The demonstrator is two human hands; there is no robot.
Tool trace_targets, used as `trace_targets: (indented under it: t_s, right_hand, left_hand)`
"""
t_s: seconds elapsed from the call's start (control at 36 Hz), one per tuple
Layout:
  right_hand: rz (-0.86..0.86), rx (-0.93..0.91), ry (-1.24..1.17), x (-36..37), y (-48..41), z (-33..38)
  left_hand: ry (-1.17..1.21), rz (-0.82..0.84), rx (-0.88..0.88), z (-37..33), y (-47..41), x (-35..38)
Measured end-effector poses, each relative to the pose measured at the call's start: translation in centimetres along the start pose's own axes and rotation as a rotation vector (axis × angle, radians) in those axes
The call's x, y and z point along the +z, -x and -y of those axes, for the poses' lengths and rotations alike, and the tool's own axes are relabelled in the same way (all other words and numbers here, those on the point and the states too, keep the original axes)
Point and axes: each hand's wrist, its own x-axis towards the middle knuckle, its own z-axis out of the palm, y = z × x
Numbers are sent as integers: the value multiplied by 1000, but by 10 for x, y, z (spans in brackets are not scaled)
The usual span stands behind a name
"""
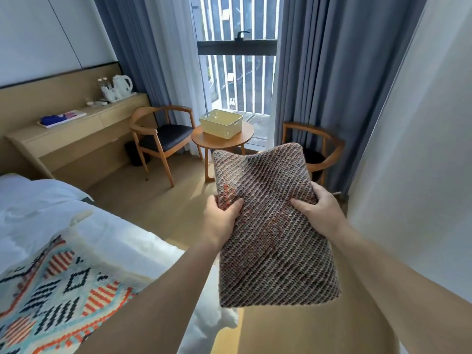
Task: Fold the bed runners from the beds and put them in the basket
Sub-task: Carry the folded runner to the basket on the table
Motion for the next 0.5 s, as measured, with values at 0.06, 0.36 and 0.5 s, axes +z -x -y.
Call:
trace_targets:
  t_s: [0.06, 0.36, 0.5]
  right_hand:
    - [5, -4, 20, 1, -29, -4]
    - [7, -8, 54, 31, -220, -17]
    - [0, 13, 48, 51, -308, -17]
  left_hand:
    - [24, -6, -20, 2, -25, 10]
    - [141, -12, -15, 7, -211, 49]
    - [154, 8, -45, -2, -298, 52]
